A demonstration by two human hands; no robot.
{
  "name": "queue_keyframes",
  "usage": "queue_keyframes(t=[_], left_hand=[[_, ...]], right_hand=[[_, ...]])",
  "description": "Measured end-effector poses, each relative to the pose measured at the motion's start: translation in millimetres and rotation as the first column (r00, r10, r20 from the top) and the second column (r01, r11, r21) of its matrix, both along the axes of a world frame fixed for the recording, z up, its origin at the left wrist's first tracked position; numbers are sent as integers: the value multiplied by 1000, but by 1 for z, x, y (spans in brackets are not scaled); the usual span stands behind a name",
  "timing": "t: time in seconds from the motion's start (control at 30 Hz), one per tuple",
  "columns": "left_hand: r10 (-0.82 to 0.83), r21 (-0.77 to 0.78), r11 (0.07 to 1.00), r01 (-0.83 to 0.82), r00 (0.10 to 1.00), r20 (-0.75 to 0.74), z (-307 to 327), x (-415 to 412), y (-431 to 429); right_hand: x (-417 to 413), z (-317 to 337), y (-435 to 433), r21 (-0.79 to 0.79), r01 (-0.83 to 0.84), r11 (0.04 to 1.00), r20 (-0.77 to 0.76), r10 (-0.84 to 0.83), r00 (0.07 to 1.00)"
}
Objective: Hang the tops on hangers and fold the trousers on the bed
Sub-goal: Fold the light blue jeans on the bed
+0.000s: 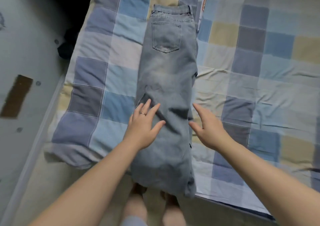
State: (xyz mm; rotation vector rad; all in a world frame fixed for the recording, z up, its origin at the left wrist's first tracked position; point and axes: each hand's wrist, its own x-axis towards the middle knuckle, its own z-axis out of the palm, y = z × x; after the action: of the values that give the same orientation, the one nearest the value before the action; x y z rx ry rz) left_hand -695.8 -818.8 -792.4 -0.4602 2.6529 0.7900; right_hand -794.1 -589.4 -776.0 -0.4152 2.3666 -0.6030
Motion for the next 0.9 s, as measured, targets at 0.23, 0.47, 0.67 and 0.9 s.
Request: queue_keyframes(t=[0.23,0.47,0.67,0.9], left_hand=[[212,106,965,-239,953,219,-27,136,24],[469,210,798,-565,801,372,-88,221,31],[535,182,748,-639,742,405,-151,253,15],[396,319,808,-496,857,328,-190,266,12]], right_hand=[[130,-19,45,-67,243,968,255,-219,942],[217,-87,66,60,449,892,391,-435,811],[246,-163,63,82,479,874,366,-474,801],[248,-213,50,53,618,785,269,-607,748]])
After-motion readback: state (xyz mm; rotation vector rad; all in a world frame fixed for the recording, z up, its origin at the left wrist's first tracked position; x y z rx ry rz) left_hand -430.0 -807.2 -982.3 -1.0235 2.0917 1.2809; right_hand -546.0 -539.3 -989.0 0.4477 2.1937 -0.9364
